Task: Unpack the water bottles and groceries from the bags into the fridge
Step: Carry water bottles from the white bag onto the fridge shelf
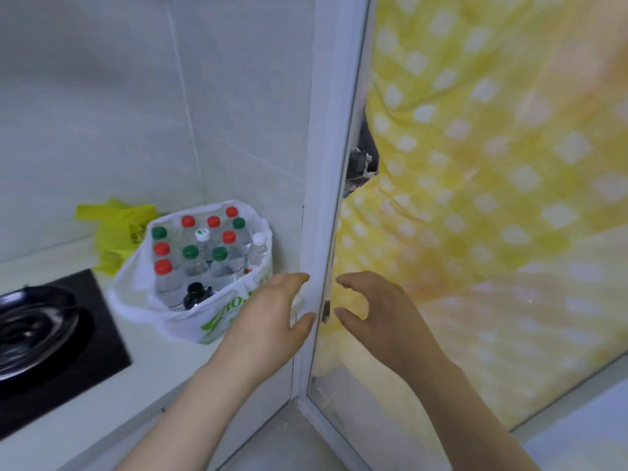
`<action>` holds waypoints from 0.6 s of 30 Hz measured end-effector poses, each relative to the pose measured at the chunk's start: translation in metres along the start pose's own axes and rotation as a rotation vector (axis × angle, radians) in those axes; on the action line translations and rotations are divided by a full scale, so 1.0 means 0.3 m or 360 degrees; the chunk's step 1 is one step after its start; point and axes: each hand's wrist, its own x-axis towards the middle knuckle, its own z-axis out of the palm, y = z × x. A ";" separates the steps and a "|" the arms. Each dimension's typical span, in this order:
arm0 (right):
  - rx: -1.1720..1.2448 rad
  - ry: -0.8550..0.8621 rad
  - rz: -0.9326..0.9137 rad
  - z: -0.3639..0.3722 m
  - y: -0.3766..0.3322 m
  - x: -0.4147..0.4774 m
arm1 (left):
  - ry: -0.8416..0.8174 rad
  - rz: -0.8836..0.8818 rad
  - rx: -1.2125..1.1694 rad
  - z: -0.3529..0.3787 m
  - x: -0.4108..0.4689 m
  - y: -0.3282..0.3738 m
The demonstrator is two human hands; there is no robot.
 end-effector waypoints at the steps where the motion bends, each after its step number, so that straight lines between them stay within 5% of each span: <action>1: 0.0032 -0.0012 -0.0049 -0.003 0.004 -0.002 | 0.0026 -0.0035 0.0013 0.001 -0.018 0.010; 18: 0.0222 -0.0276 -0.0531 0.114 -0.159 0.086 | 0.0348 -0.0553 0.0286 -0.131 -0.238 -0.037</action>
